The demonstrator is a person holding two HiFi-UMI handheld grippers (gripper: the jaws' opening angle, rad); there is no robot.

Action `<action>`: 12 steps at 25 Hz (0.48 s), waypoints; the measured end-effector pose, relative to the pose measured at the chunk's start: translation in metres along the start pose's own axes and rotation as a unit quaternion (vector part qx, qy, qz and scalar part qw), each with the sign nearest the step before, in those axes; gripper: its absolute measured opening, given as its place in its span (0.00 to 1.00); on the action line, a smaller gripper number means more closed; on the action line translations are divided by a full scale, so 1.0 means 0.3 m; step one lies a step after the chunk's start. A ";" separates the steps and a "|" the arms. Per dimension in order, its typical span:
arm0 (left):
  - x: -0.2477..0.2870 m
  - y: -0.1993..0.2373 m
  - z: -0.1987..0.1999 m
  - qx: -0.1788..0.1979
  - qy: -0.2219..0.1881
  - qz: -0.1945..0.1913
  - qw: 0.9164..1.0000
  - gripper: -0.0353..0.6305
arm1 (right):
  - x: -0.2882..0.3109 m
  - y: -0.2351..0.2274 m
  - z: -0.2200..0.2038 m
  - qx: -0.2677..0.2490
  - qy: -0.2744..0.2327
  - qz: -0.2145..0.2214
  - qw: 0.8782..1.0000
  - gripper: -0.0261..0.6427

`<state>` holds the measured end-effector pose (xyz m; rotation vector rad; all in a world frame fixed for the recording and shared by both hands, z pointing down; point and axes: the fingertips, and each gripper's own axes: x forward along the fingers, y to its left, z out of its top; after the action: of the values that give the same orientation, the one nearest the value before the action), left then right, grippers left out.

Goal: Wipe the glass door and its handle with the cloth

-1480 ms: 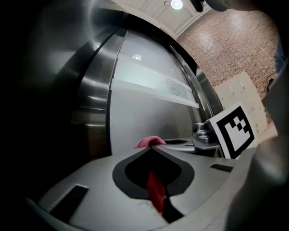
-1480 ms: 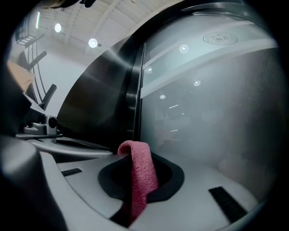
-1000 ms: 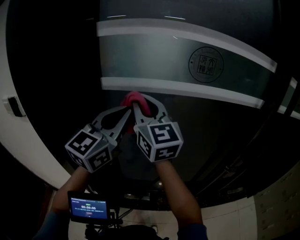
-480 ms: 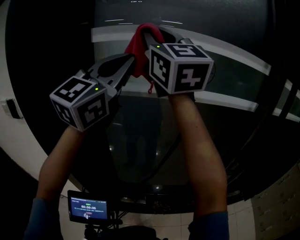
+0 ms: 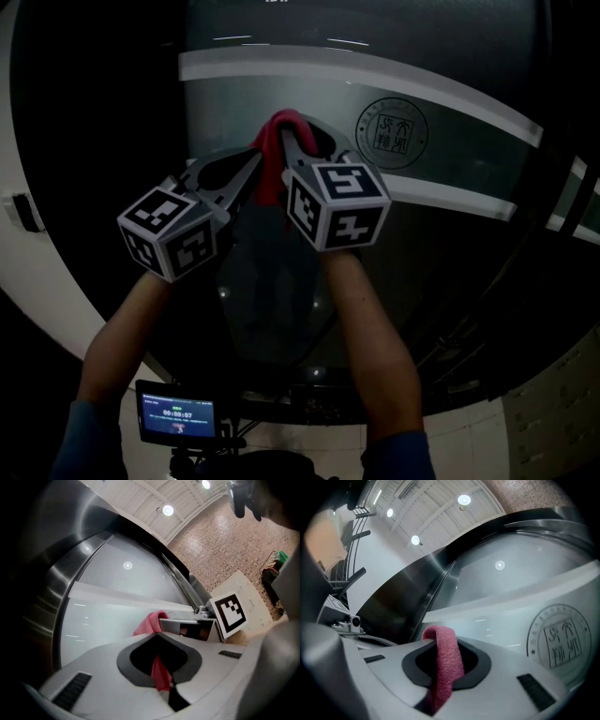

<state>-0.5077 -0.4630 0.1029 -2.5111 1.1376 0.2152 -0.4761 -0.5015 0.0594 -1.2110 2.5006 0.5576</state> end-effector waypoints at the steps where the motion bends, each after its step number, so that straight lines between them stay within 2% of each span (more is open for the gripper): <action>1: -0.002 -0.009 -0.029 -0.005 0.002 -0.001 1.000 0.07 | -0.019 0.005 -0.044 0.008 0.004 -0.001 1.000 0.08; 5: -0.022 -0.066 -0.149 0.001 0.019 -0.005 1.000 0.07 | -0.106 0.023 -0.244 0.038 0.027 -0.010 0.999 0.08; 12: -0.065 -0.104 -0.396 -0.037 0.069 0.004 0.997 0.07 | -0.284 0.089 -0.658 0.092 0.097 -0.026 0.991 0.08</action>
<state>-0.4989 -0.4778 0.2262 -2.6217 1.2138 0.0875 -0.4668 -0.5212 0.2751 -1.3094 2.6013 0.1976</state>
